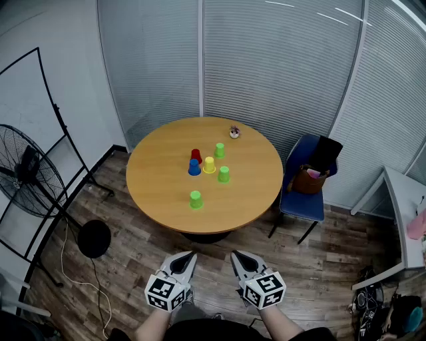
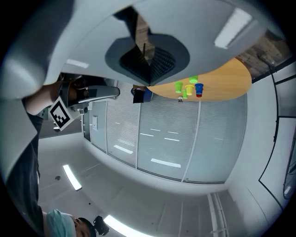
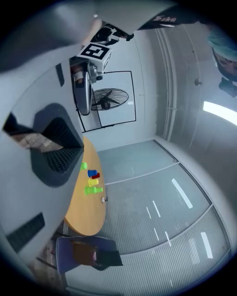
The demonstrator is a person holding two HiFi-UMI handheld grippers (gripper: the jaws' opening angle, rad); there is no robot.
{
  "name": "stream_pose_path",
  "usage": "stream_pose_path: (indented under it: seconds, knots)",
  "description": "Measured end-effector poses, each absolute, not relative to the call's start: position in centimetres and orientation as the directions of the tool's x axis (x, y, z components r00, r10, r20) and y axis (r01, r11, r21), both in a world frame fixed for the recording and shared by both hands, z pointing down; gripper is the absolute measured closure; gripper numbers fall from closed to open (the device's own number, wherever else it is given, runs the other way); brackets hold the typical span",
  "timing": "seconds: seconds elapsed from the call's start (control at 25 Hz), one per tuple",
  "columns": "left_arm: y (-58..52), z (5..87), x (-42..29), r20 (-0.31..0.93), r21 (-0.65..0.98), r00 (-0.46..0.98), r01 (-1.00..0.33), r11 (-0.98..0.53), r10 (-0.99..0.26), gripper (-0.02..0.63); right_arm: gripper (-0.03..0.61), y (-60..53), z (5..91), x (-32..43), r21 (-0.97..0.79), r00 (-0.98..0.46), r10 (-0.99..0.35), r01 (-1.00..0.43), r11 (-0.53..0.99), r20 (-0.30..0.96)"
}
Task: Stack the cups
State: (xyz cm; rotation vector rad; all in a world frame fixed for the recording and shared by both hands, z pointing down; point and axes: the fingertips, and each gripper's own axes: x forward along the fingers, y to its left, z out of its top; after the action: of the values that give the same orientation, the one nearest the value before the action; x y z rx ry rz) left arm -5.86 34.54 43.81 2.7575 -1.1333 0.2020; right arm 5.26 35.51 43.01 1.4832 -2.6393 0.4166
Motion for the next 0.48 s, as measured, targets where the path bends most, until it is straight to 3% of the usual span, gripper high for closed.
stream_pose_path:
  seconds: [0.48]
  knots:
    - [32.3, 44.6, -6.0, 0.153, 0.107, 0.705, -0.708, -0.698, -0.692, 0.592, 0.557, 32.4, 43.4, 4.1, -0.178, -0.546, -0.818, -0.836, 0.519, 0.180]
